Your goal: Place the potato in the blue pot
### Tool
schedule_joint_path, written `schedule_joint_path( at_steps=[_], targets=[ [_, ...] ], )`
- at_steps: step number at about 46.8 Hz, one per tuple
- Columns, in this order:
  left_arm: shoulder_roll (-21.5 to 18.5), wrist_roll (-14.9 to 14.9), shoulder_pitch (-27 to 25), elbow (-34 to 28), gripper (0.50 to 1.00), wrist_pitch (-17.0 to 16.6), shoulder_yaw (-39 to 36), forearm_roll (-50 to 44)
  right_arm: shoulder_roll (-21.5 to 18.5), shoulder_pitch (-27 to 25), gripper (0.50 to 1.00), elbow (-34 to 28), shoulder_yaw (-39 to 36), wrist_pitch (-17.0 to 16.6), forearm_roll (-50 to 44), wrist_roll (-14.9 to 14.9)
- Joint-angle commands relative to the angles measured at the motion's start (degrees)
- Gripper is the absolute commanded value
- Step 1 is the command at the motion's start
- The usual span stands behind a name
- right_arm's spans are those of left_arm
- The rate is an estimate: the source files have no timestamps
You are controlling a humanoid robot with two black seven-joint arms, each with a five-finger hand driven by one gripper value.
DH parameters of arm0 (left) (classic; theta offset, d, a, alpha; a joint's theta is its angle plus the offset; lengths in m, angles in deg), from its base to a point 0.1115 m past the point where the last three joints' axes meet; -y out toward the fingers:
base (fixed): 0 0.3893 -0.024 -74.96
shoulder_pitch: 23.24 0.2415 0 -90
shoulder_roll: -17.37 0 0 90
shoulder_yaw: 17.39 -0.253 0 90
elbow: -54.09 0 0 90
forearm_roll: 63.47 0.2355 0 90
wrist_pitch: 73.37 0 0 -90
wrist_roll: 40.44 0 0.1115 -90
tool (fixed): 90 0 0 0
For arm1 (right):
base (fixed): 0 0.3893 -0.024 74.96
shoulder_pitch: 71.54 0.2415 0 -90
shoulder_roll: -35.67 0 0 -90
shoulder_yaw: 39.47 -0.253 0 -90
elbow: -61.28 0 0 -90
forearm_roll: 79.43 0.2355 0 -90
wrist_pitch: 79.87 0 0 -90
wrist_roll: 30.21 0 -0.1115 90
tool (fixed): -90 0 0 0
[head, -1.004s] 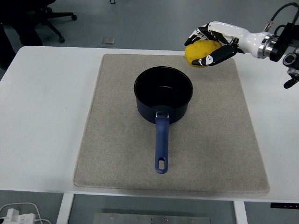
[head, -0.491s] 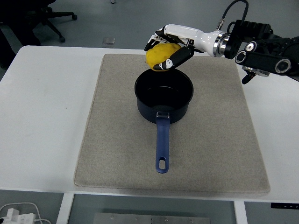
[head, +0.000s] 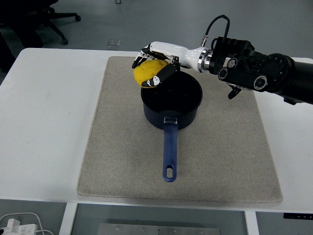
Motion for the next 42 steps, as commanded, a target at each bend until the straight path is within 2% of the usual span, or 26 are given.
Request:
schedule_joint_path(
  at_steps=[1, 28, 42],
  targets=[
    [0.00, 0.00, 0.00, 0.00, 0.996, 0.00, 0.00, -0.01, -0.40, -0.88, 0.500, -0.64, -0.19, 0.00, -0.01, 0.00],
    [0.00, 0.00, 0.00, 0.09, 0.996, 0.00, 0.00, -0.01, 0.21, -2.64, 0.500, -0.99, -0.02, -0.09, -0.10, 0.00],
    [0.00, 0.00, 0.00, 0.09, 0.996, 0.00, 0.00, -0.09, 2.67, -3.70, 0.500, -0.82, 0.07, -0.52, -0.37, 0.00]
  ],
)
